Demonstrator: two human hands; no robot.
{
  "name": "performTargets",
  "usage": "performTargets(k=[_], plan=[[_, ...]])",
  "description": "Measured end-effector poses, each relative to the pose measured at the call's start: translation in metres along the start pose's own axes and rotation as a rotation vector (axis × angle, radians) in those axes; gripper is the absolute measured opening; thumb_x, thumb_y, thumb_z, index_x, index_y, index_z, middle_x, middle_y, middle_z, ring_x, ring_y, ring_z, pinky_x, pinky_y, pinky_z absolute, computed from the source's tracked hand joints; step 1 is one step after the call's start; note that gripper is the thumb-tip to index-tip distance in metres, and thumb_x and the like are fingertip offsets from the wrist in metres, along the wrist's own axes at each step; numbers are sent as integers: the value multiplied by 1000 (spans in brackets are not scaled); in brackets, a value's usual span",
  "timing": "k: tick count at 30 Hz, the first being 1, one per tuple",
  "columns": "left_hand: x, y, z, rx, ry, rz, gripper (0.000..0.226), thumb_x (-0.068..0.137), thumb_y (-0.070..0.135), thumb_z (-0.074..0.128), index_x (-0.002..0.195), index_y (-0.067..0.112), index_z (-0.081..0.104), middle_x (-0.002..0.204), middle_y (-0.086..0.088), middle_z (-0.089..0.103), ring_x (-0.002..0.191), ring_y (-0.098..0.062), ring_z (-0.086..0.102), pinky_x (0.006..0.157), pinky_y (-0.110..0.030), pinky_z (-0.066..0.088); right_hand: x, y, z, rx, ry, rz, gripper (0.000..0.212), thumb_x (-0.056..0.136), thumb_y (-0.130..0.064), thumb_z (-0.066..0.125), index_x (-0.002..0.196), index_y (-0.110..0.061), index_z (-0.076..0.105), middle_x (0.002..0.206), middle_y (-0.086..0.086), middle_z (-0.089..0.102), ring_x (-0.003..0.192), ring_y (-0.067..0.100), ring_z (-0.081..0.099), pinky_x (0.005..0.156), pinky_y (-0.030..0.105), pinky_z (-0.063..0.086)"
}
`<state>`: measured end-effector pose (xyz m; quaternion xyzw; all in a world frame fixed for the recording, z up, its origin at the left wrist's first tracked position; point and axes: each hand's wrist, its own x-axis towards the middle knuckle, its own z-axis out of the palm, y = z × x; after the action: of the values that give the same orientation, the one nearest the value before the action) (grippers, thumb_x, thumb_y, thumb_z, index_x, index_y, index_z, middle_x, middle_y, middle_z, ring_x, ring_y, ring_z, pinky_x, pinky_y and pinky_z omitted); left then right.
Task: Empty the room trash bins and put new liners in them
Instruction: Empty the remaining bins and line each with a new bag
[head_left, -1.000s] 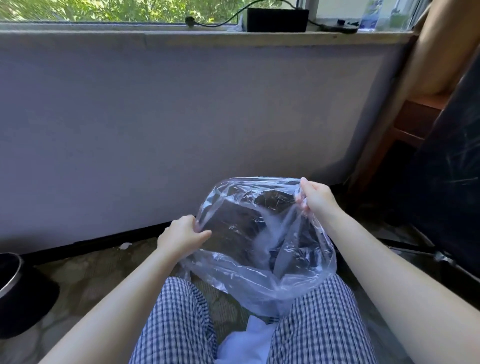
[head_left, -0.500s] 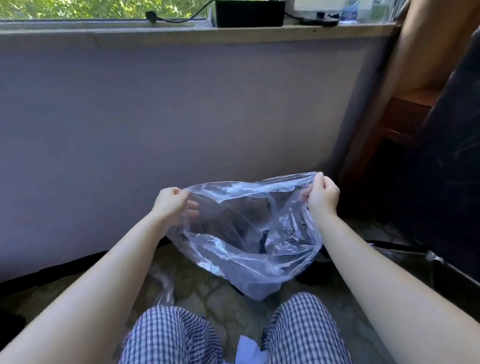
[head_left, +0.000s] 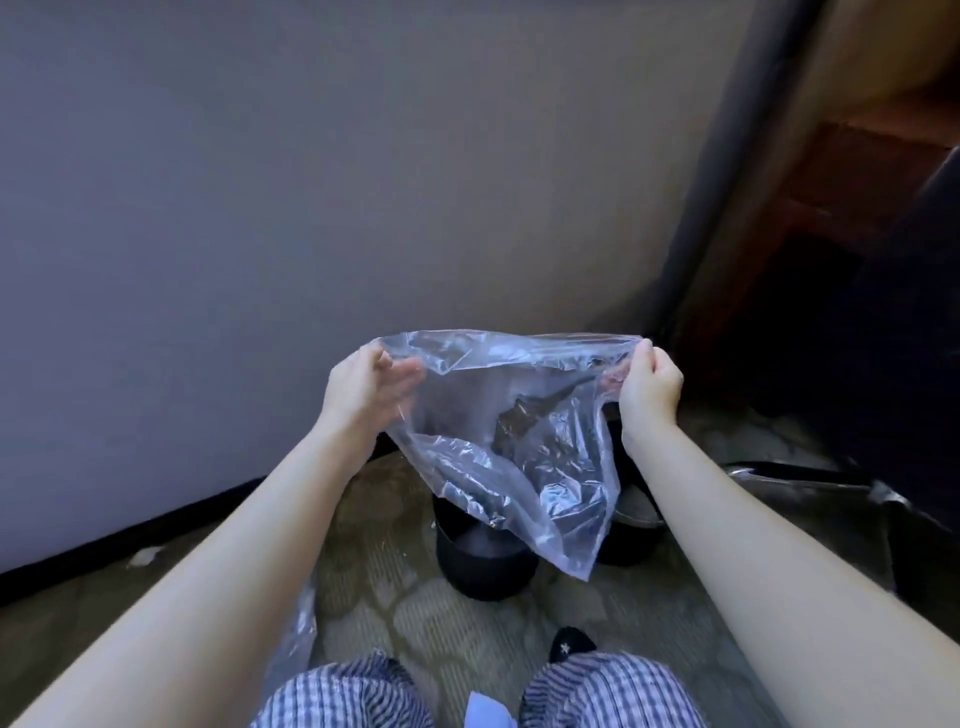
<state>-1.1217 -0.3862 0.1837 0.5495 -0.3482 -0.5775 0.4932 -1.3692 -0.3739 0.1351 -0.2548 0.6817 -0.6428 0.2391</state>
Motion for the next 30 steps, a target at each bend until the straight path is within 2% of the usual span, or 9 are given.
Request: performTargets(k=[5, 10, 13, 14, 18, 23, 25, 28, 30], plan=[[42, -48, 7, -48, 13, -83, 24, 92, 5, 31, 72, 15, 40, 96, -10, 68, 86, -21, 67, 74, -35, 49, 15, 54, 19, -51, -41, 124, 41, 100, -22, 37, 60, -14, 35, 60, 5, 42, 61, 19, 41, 62, 28, 35], [77, -84, 10, -7, 62, -144, 24, 95, 7, 29, 76, 14, 42, 104, -14, 66, 85, -20, 67, 72, -34, 48, 28, 92, 27, -145, -97, 200, 39, 101, -21, 37, 63, -12, 37, 62, 2, 41, 61, 16, 39, 57, 27, 32], [95, -103, 9, 41, 105, -174, 23, 98, 10, 28, 99, 10, 51, 113, -17, 65, 91, -22, 66, 70, -32, 48, 35, 111, 30, -205, -208, 285, 36, 100, -18, 39, 65, -12, 44, 67, 10, 49, 65, 22, 47, 63, 31, 43], [102, -110, 8, 52, 118, -180, 22, 99, 11, 28, 101, 12, 49, 113, -16, 65, 91, -21, 66, 70, -32, 49, 37, 118, 32, -228, -248, 316, 34, 99, -17, 39, 67, -11, 47, 69, 12, 51, 67, 23, 50, 65, 33, 47], [126, -133, 7, 87, 172, -209, 19, 102, 16, 30, 103, 12, 49, 108, -12, 66, 90, -19, 66, 73, -32, 50, 43, 142, 37, -275, -340, 394, 26, 98, -10, 39, 74, -10, 50, 69, 6, 54, 67, 19, 55, 64, 27, 48], [141, -165, 4, 196, 234, -238, 16, 100, 15, 37, 85, 19, 43, 111, -12, 61, 99, -22, 63, 69, -30, 50, 49, 172, 42, -322, -422, 454, 19, 94, -6, 44, 76, -10, 48, 71, 7, 55, 66, 18, 56, 60, 28, 46], [146, -179, 0, 260, 226, -233, 10, 97, 15, 39, 92, 14, 47, 111, -16, 61, 98, -26, 64, 69, -34, 52, 49, 187, 45, -342, -460, 474, 18, 92, -7, 47, 75, -12, 47, 71, 8, 56, 68, 20, 55, 61, 29, 47], [146, -204, -4, 363, 160, -202, 22, 95, 13, 41, 112, 5, 52, 107, -16, 63, 91, -25, 63, 68, -33, 51, 46, 210, 49, -371, -506, 480, 6, 91, -9, 54, 87, -13, 53, 73, 8, 58, 73, 22, 56, 73, 38, 49], [140, -215, -2, 387, 103, -196, 19, 97, 13, 39, 106, 12, 55, 99, -10, 62, 89, -23, 61, 68, -32, 49, 39, 221, 51, -350, -556, 489, 10, 92, -12, 57, 101, -15, 56, 80, 6, 59, 73, 18, 57, 71, 32, 48]])
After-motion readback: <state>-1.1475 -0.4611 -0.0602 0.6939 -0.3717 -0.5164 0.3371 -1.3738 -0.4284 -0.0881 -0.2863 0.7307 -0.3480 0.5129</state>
